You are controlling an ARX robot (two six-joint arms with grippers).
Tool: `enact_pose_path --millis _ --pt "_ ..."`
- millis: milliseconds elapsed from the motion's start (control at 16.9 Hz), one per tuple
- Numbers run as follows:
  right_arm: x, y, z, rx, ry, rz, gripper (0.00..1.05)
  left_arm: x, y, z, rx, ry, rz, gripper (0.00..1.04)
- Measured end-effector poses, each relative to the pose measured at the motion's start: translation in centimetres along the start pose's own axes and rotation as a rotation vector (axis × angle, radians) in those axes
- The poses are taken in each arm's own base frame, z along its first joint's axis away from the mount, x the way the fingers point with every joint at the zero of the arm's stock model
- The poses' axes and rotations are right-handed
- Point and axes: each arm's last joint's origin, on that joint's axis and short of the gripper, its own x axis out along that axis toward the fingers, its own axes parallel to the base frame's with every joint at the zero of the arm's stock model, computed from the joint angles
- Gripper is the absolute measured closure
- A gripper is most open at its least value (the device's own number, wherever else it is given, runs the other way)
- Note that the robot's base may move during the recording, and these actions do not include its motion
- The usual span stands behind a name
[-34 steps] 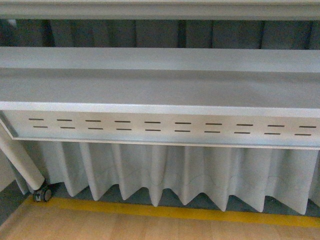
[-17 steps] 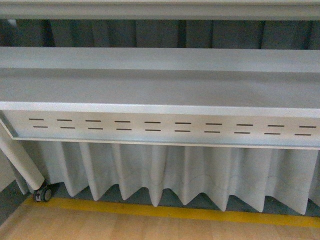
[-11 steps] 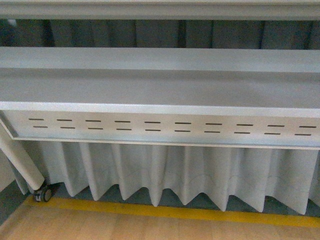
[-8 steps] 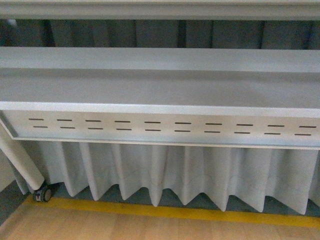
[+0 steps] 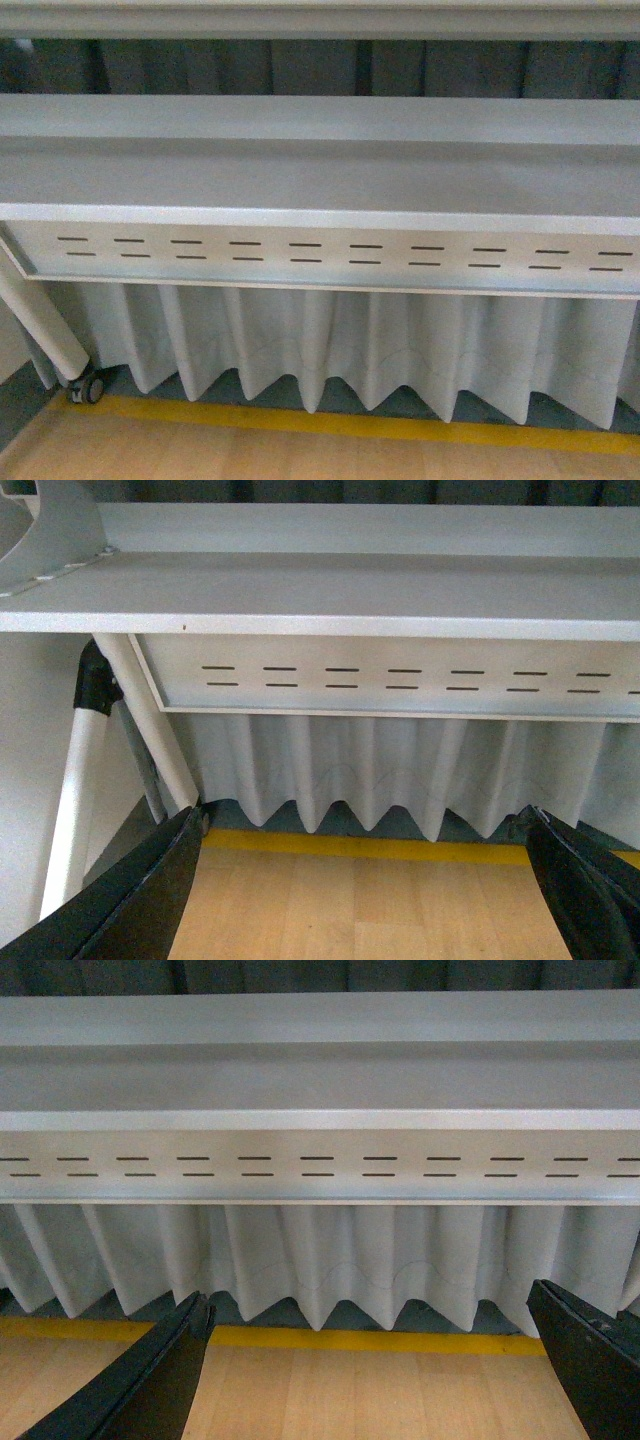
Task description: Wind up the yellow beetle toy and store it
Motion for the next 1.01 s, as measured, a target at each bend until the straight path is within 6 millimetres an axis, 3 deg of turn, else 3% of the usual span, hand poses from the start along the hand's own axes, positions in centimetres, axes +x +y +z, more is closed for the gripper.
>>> enact_pose_path --millis 1007 --pt "0.0 0.0 0.01 0.0 -0.001 0.001 0.06 0.0 0.0 0.0 -0.003 0.0 0.001 0.07"
